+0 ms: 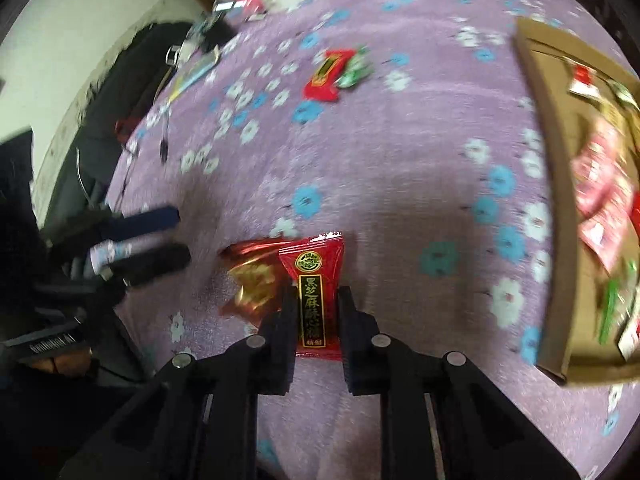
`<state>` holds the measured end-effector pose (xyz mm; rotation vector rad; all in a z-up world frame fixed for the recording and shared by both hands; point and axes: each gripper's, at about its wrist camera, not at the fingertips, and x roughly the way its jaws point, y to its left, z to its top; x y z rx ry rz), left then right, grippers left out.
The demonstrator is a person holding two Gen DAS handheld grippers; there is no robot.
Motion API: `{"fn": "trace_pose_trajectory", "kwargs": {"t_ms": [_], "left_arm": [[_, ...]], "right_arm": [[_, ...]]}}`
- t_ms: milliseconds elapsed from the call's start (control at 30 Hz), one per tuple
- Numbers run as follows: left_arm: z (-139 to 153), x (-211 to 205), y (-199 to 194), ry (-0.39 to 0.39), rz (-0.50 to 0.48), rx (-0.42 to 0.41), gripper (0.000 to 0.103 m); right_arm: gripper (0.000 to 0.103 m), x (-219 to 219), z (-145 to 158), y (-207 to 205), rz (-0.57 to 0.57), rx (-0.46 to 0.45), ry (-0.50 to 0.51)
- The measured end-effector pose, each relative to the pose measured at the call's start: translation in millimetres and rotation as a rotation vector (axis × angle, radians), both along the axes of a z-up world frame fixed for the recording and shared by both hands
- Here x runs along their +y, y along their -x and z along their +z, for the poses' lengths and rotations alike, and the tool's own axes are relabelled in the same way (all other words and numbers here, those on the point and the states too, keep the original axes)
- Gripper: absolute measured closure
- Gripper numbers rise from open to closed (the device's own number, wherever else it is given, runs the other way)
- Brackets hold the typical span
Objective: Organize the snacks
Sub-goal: 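Grasp the red black-labelled candy with the right tool while the left tool grasps the gold-red wrapped candy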
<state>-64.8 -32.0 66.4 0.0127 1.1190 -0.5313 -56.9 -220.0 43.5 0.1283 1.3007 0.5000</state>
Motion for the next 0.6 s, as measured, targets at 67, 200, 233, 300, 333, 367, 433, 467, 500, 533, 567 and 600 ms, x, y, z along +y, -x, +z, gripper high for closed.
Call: {"fn": "trace_pose_trajectory", "kwargs": {"t_ms": [67, 200, 233, 300, 333, 367, 433, 467, 500, 533, 567, 600], "left_arm": [[-2, -5, 2, 0.011, -0.003, 0.016, 0.051], [-8, -19, 5, 0.022, -0.006, 0.047, 0.051], [-9, -22, 5, 0.024, -0.005, 0.053, 0.051], [-13, -28, 5, 0.033, 0.005, 0.069, 0.051], [-16, -31, 5, 0.038, 0.006, 0.077, 0.051], [-19, -37, 4, 0.028, 0.007, 0.086, 0.051], [-22, -45, 4, 0.004, 0.006, 0.086, 0.051], [-24, -48, 4, -0.010, 0.007, 0.082, 0.051], [-26, -52, 4, -0.030, 0.012, 0.074, 0.051], [-28, -54, 3, -0.044, 0.015, 0.071, 0.051], [-30, -57, 2, -0.058, 0.027, 0.064, 0.053], [-32, -58, 1, -0.057, 0.035, 0.063, 0.067]], "right_arm": [[0.086, -8, 2, 3, -0.017, -0.006, -0.001], [0.086, -18, 4, 7, -0.032, -0.009, -0.017], [0.086, -21, 6, 9, -0.031, -0.014, -0.018], [0.086, -22, 7, 9, -0.026, -0.024, -0.017], [0.086, -25, 9, 11, -0.025, -0.029, -0.015], [0.086, -28, 10, 12, -0.025, -0.033, -0.015], [0.086, -35, 13, 15, -0.024, -0.040, -0.019], [0.086, -37, 14, 15, -0.025, -0.043, -0.020], [0.086, -39, 15, 16, -0.025, -0.045, -0.022], [0.086, -41, 16, 16, -0.024, -0.047, -0.024], [0.086, -43, 17, 17, -0.024, -0.050, -0.025], [0.086, -46, 18, 18, -0.024, -0.053, -0.027]]}}
